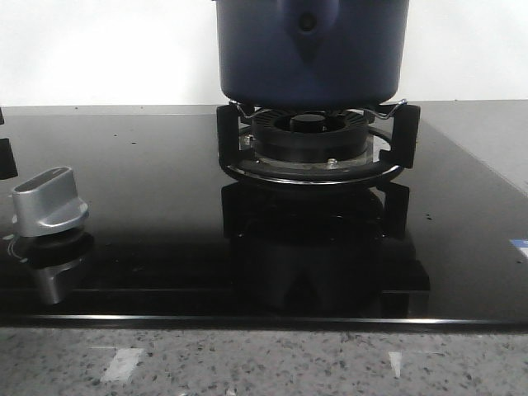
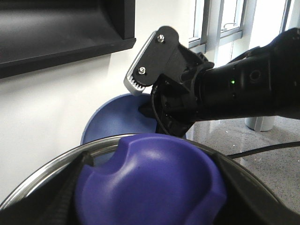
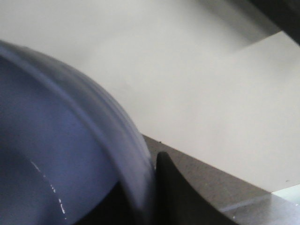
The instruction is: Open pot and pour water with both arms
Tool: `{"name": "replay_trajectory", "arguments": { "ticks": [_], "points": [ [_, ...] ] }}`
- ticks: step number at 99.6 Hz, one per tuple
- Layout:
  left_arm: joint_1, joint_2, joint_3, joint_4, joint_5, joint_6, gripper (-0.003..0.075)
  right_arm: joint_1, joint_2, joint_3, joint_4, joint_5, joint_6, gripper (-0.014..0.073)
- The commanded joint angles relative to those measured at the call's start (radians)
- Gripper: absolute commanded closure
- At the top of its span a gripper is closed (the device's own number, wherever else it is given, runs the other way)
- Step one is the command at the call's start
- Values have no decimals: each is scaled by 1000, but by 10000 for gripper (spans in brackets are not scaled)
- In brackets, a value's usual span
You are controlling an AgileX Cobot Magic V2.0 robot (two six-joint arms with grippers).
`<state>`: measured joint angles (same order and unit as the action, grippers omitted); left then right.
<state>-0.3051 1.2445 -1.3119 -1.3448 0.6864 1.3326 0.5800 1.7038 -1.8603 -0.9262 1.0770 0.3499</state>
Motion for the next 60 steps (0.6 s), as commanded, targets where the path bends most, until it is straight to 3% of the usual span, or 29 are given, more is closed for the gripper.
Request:
{"name": "replay_trajectory", "arguments": {
  "ticks": [1, 60],
  "points": [
    [4, -35, -34, -73, -27, -4, 384, 15, -49, -26, -157, -49, 14, 639],
    [4, -35, -34, -55, -27, -4, 384, 124, -49, -26, -551, -70, 82, 639]
  ]
}}
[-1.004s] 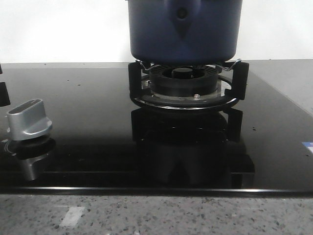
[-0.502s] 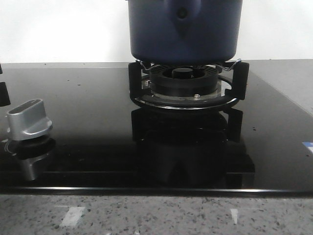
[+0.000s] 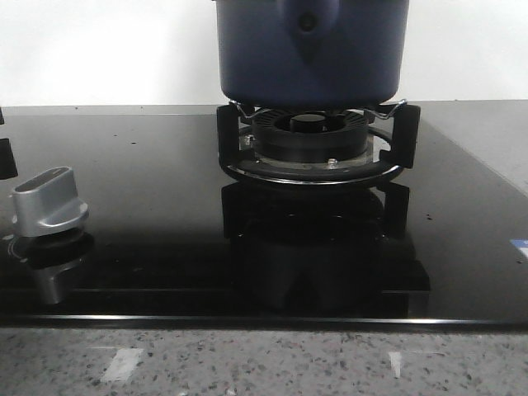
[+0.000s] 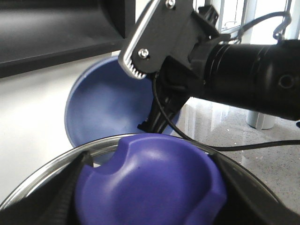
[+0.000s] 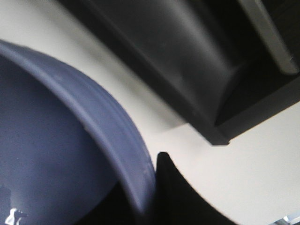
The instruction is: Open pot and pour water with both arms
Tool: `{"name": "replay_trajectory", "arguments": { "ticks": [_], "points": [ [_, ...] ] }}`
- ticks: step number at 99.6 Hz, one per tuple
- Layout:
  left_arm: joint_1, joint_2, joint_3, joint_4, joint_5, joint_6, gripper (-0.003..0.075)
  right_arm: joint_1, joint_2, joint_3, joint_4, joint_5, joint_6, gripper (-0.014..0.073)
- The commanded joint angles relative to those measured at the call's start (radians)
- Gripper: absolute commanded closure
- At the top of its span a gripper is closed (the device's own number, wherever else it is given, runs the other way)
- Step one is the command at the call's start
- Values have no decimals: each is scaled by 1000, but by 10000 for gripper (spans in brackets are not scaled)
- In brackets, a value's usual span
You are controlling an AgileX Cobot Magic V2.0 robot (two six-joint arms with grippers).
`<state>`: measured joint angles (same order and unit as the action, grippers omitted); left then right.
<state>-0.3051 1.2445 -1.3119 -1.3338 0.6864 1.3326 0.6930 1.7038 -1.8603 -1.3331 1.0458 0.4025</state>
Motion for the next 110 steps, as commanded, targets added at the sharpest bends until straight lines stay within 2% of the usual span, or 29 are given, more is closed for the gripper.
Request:
{"name": "replay_trajectory", "arguments": {
  "ticks": [1, 39, 70, 79, 93, 110],
  "points": [
    [4, -35, -34, -66, -27, -4, 384, 11, -49, -26, -159, -39, 34, 639],
    [4, -35, -34, -61, -27, -4, 384, 57, -51, -26, -355, -67, 57, 639],
    [4, -35, -34, -46, -27, -4, 384, 63, -51, -26, -357, -59, 57, 640],
    [4, -35, -34, -45, -27, -4, 384, 63, -51, -26, -307, -39, 58, 640],
    [4, -35, -34, -40, -27, -4, 384, 57, -53, -30, -103, 65, 93, 640],
    [4, -35, -34, -40, -25, -4, 384, 8, -61, -30, 90, 115, 101, 641]
  ]
}}
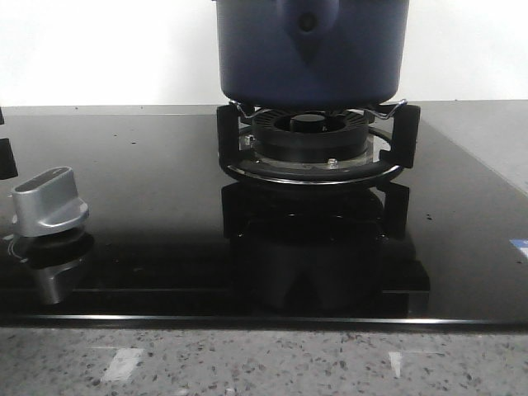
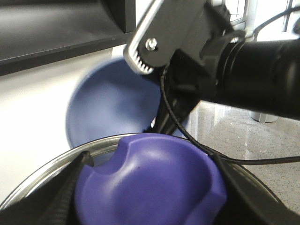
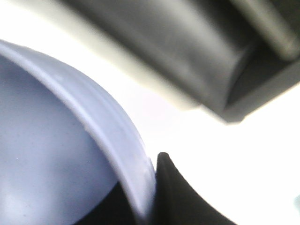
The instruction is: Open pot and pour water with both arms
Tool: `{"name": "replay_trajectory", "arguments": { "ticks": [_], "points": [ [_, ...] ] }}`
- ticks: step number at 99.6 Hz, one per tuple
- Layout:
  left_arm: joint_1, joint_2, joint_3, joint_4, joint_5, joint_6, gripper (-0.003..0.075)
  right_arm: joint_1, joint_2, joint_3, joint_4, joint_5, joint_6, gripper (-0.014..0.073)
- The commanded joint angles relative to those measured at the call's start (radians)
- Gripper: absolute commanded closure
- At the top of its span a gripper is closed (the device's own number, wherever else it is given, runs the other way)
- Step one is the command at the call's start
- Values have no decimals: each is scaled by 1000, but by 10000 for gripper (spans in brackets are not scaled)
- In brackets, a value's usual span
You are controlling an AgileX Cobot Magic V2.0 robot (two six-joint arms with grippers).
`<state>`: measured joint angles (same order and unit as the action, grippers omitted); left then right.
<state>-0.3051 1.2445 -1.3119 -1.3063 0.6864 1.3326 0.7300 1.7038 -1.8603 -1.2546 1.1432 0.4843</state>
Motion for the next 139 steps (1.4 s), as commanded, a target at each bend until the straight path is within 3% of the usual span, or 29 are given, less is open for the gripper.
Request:
{"name": "replay_trajectory", "arguments": {
  "ticks": [1, 16, 26, 59, 75, 104, 122, 139],
  "points": [
    [4, -35, -34, -68, -25, -4, 384, -34, -61, -30, 16, 20, 20, 641],
    [4, -35, -34, -68, -21, -4, 384, -97, -91, -32, 161, 21, 55, 641],
    [4, -35, -34, -68, -21, -4, 384, -166, -131, -32, 346, -10, 55, 641],
    [4, -15, -34, -132, -21, -2, 384, -566, -286, 1, 840, -60, -17, 668],
    [4, 41, -34, -216, -1, 29, 384, -727, -365, 133, 913, -74, -47, 668],
    [-86, 133, -34, -334, 34, 241, 384, -931, -562, 611, 1079, -253, -61, 668],
    [-131, 172, -34, -362, 29, 292, 384, -994, -585, 795, 1186, -295, -100, 668],
    [-139, 191, -34, -382, 33, 292, 384, -998, -581, 855, 1202, -328, -100, 668]
  ]
}}
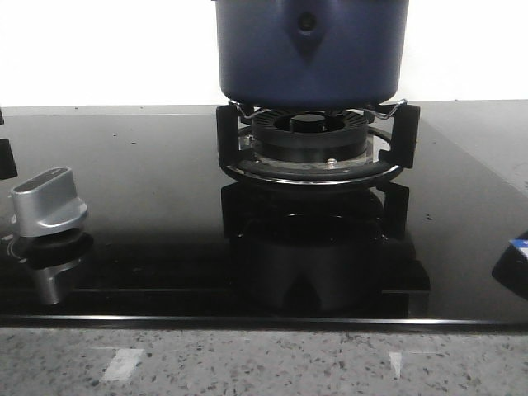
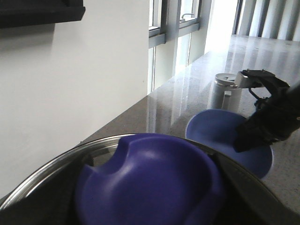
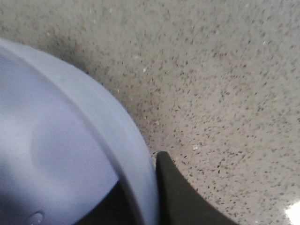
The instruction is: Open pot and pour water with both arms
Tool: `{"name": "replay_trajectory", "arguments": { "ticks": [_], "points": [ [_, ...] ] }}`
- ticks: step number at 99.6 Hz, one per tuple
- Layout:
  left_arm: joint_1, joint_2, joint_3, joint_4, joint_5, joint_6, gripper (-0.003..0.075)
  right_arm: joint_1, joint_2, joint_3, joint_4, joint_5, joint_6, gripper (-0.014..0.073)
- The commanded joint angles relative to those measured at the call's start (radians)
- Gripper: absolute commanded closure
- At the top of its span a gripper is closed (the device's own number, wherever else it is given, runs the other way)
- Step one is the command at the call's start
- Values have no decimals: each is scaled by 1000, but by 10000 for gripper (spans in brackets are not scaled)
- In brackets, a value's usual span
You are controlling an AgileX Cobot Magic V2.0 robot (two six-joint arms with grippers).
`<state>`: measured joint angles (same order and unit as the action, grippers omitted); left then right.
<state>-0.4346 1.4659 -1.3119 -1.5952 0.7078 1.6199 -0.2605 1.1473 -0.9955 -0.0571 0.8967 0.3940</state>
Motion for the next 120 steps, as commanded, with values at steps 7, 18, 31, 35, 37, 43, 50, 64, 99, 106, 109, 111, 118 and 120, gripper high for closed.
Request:
{"name": "replay_trajectory", "arguments": {
  "ticks": [7, 18, 31, 35, 37, 43, 50, 64, 99, 106, 109, 111, 118, 120],
  "points": [
    [-10, -29, -34, -93, 12, 4, 384, -7, -14, -10, 7, -81, -10, 668],
    [-10, -29, -34, -93, 12, 4, 384, -7, 10, -10, 19, -72, -10, 668],
    [-10, -29, -34, -93, 12, 4, 384, -7, 46, -10, 33, -44, -10, 668],
    [-10, -29, -34, -93, 12, 4, 384, -7, 57, -10, 35, -40, -10, 668],
    [-10, -29, -34, -93, 12, 4, 384, -7, 60, -10, 35, -37, -10, 668],
    [-10, -29, -34, -93, 12, 4, 384, -7, 68, -10, 37, -33, -16, 668],
    [-10, -29, -34, -93, 12, 4, 384, -7, 77, -10, 37, -31, -18, 668],
    [-10, -29, -34, -93, 12, 15, 384, -7, 88, -10, 37, -18, -18, 628],
    [-10, -29, -34, -93, 12, 24, 384, -7, 87, -15, 32, -13, -18, 244],
    [-10, -29, -34, -93, 12, 25, 384, -7, 78, -34, 24, -13, -18, 231],
    [-10, -29, -34, -93, 12, 25, 384, -7, 69, -46, 19, -13, -18, 231],
    [-10, -29, -34, -93, 12, 25, 384, -7, 60, -51, 17, -13, -18, 231],
    [-10, -29, -34, -93, 12, 28, 384, -7, 29, -79, 16, -22, -18, 232],
    [-10, -29, -34, -93, 12, 30, 384, -7, 19, -89, 13, -24, -18, 232]
  ]
}}
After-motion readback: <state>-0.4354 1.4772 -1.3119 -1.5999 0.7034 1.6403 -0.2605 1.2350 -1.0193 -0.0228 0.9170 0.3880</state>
